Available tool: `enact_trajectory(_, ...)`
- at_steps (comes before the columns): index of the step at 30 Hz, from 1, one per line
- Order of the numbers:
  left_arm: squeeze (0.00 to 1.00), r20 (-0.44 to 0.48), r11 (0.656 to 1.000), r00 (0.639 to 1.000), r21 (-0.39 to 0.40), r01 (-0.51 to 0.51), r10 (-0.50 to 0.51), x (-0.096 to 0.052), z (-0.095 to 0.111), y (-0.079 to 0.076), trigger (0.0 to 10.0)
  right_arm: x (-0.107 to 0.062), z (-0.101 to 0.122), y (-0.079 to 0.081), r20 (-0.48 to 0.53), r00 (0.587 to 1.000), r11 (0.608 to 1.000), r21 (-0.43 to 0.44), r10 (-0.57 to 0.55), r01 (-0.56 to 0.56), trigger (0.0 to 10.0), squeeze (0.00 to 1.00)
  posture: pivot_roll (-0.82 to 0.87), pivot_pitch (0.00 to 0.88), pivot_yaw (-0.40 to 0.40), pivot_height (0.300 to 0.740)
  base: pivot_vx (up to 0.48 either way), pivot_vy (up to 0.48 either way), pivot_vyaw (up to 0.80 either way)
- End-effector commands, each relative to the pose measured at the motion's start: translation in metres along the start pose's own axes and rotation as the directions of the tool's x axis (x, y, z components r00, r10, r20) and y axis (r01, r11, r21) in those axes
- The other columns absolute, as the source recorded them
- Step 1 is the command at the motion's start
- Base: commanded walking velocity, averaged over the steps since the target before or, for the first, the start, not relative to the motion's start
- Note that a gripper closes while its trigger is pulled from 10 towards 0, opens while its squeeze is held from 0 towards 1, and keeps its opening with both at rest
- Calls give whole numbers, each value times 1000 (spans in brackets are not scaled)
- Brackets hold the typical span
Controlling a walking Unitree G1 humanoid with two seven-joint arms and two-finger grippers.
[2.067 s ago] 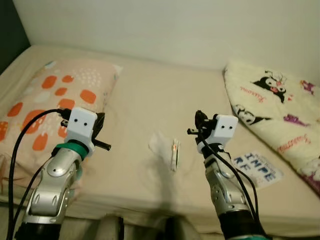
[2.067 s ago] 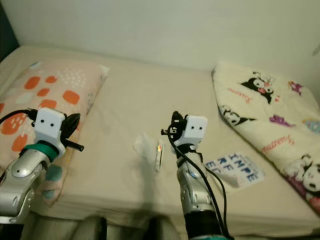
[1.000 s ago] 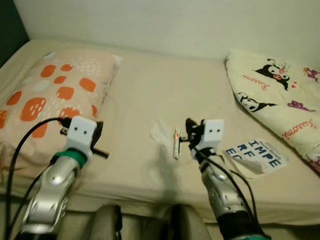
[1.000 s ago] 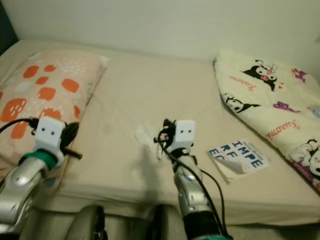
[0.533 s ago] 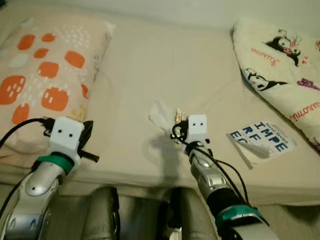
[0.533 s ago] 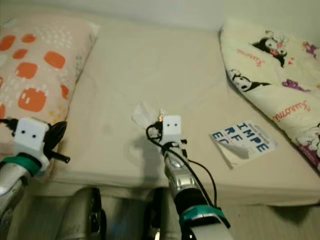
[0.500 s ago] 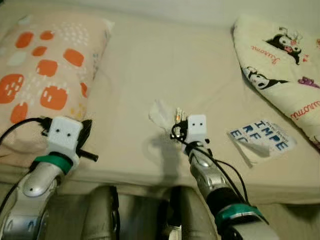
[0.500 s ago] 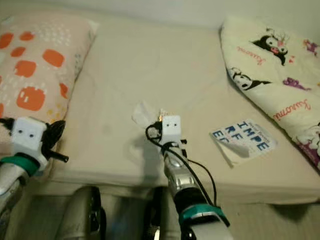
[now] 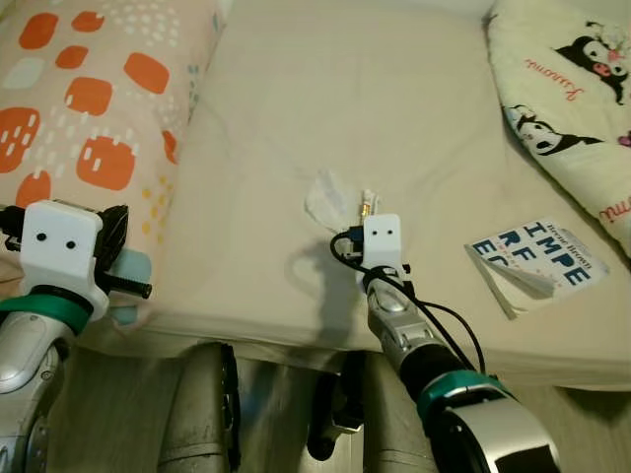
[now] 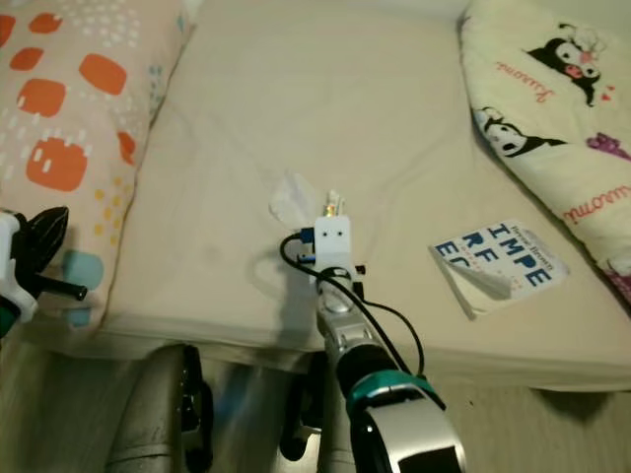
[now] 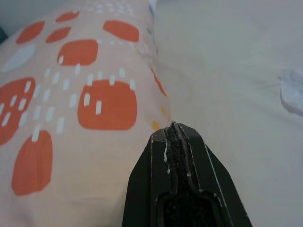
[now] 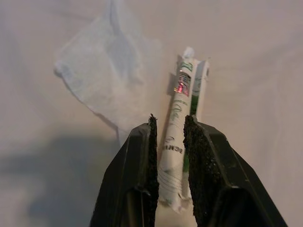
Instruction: Clean up the room
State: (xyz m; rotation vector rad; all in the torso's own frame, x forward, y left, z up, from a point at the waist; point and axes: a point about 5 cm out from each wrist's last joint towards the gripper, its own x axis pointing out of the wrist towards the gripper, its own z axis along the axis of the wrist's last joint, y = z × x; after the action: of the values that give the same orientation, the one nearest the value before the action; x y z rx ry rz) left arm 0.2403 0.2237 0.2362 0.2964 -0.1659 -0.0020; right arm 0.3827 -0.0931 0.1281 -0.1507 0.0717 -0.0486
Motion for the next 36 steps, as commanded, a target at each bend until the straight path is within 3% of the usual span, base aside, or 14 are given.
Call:
enact_trajectory(1,0,-15,1000,1000,2,11,-11,-5,5,-1,10000,-5,-17,4,-78,997,998,-56,-9,5,10000,0,321,483,-77,616,0,0,0)
enact_trajectory(5,0,-20,1000,1000,6,15,-15,-7,7,0,10000,-5,-18,6,-96,995,996,-85,-12,3,10000,0,326,488,-75,616,0,0,0)
enact_trajectory(7,0,-34,1000,999,8,11,-11,-9,6,1,10000,-7,-26,4,-134,991,988,-157,-23,2,10000,0,330,494,-74,616,0,0,0)
enact_trajectory(13,0,-44,1000,999,8,7,-7,-12,7,1,10000,-8,-30,5,-155,988,983,-184,-18,-11,10000,0,339,498,-77,616,0,0,0)
enact_trajectory(18,0,-53,1000,999,9,4,-3,-14,8,2,10000,-10,-36,8,-203,979,989,-143,9,-39,10000,0,366,503,-73,616,0,0,0)
enact_trajectory(19,0,-57,1000,998,11,3,-2,-15,9,3,10000,-11,-38,11,-230,973,994,-93,35,-58,10000,0,373,504,-70,616,0,0,0)
enact_trajectory(27,0,-65,1000,998,17,3,-2,-18,13,4,10000,-9,-32,16,-220,973,993,-79,67,-87,10000,0,401,532,-66,616,0,0,0)
enact_trajectory(28,0,-67,1000,998,18,1,0,-21,14,5,10000,-8,-29,16,-210,976,992,-91,64,-85,8667,0,408,541,-67,616,0,0,0)
enact_trajectory(29,0,-67,1000,998,18,1,0,-21,14,5,10000,-8,-29,16,-210,976,992,-91,64,-85,8667,0,408,541,-67,616,0,0,0)
enact_trajectory(30,0,-78,1000,997,20,-5,7,-26,14,5,10000,-5,-22,14,-181,983,990,-127,35,-59,4902,0,414,550,-70,616,0,0,0)
enact_trajectory(35,0,-82,1000,997,21,-7,9,-28,13,5,10000,-3,-17,13,-158,987,990,-131,28,-49,5098,0,415,551,-73,616,0,0,0)
enact_trajectory(36,0,-85,1000,996,22,-10,12,-29,13,5,10000,0,-7,13,-116,993,995,-94,32,-43,10000,0,408,548,-80,616,0,0,0)
